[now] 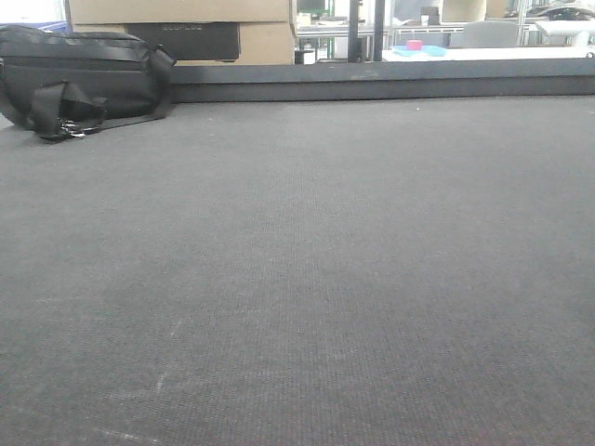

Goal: Grab block from conveyor and place in blue bin
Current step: 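Lower both grippers toward the green and blue blocks on the conveyor, then close left gripper on green block and right gripper on blue block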

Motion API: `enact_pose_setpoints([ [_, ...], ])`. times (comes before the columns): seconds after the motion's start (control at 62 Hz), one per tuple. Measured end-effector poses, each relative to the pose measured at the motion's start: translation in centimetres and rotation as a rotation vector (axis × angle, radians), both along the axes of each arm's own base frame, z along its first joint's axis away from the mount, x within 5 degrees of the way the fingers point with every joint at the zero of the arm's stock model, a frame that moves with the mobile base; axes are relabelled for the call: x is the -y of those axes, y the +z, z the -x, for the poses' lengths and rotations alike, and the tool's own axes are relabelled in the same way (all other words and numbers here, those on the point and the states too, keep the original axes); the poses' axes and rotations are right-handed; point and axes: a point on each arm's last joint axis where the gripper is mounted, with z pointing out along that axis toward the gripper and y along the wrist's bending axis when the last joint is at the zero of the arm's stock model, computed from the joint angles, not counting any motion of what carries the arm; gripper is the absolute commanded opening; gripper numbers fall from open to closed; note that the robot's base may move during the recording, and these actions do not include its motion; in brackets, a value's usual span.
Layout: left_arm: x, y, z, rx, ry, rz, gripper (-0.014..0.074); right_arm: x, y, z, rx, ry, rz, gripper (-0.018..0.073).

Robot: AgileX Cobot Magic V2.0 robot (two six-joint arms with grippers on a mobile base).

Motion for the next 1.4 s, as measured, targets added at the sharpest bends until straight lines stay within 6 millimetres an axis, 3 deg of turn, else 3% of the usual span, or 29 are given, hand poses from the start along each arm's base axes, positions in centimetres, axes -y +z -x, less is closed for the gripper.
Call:
enact_pose_setpoints([
  [0.177, 0.0, 2.1, -4.1, -0.224, 0.007, -0.002, -0.0111, -0.6, 1.9, -3.5, -0.295, 0.030, 0.037, -0.0162],
  [0.29, 0.0, 2.3, -7.1, -0.435, 0.013, -0.003, -0.0111, -1.0, 2.3, -6.5, -0.492, 0.049, 0.061, -0.0162],
  [0.451, 0.0, 1.3, -11.2, -0.738, 0.022, -0.005, -0.0111, -1.3, 2.0, -10.9, -0.777, 0.060, 0.122, -0.0162],
  [0.661, 0.0, -1.1, -15.5, -0.933, 0.024, -0.010, -0.0111, -1.5, -0.1, -16.0, -1.048, 0.057, 0.192, -0.0162],
  [0.903, 0.1, -3.7, -17.6, -1.069, 0.025, -0.013, -0.0111, -1.8, -3.3, -19.6, -1.243, 0.069, 0.210, -0.0162],
  [1.161, 0.1, -4.2, -17.9, -1.097, 0.025, -0.014, -0.0111, -2.1, -5.3, -22.6, -1.330, 0.074, 0.216, -0.0156],
  [1.241, 0.1, -4.2, -17.9, -1.097, 0.025, -0.014, -0.0111, -2.2, -5.7, -23.2, -1.341, 0.075, 0.217, -0.0088],
  [1.402, 0.1, -4.2, -17.9, -1.097, 0.025, -0.014, -0.0111, -2.2, -6.1, -23.6, -1.356, 0.075, 0.216, 0.0251],
])
